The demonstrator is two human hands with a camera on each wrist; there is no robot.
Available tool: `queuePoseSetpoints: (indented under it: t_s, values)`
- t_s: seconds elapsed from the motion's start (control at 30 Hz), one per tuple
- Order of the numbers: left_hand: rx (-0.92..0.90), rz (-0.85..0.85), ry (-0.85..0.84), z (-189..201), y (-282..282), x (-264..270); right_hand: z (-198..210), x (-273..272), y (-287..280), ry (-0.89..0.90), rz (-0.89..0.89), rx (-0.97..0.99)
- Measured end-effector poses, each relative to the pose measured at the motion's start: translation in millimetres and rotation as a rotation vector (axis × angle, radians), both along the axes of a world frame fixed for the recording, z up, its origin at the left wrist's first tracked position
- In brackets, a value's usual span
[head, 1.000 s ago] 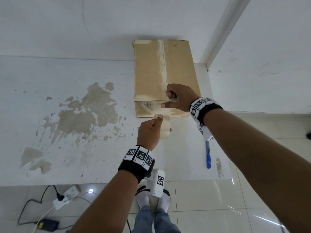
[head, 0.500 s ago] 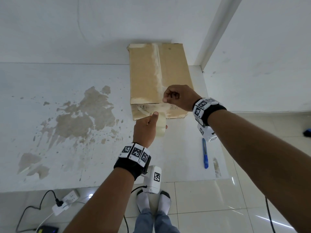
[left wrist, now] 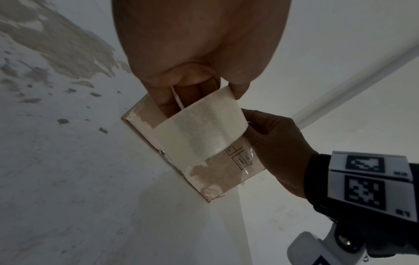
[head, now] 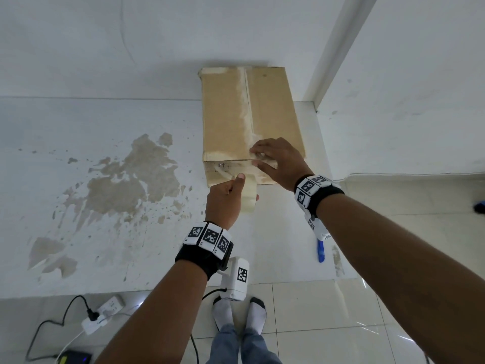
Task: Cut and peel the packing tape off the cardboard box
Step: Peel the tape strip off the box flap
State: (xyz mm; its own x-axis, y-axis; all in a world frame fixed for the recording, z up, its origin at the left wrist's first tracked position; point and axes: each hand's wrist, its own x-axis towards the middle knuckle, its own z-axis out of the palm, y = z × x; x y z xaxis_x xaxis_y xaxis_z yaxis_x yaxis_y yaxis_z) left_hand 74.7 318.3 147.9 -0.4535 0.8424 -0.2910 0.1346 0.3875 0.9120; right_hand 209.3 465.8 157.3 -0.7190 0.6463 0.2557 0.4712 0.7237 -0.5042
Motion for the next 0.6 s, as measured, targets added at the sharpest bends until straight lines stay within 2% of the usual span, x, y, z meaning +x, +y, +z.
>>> queuePoseSetpoints:
  t_s: [0.2, 0.47, 0.6]
  values:
    - [0.014, -0.022, 0.041, -2.3, -0.7, 1.9, -3.4, -5.6, 0.4, -0.019, -0.023, 0.037]
    - [0.0, 0.004, -0.059, -5.0, 4.7, 3.2, 3.6, -1.0, 1.9, -0.047, 0.01, -0.029]
    - [-0.003, -0.006, -0.029, -7.7, 6.4, 1.2, 5.1, -0.3, 3.0, -0.052, -0.008, -0.046]
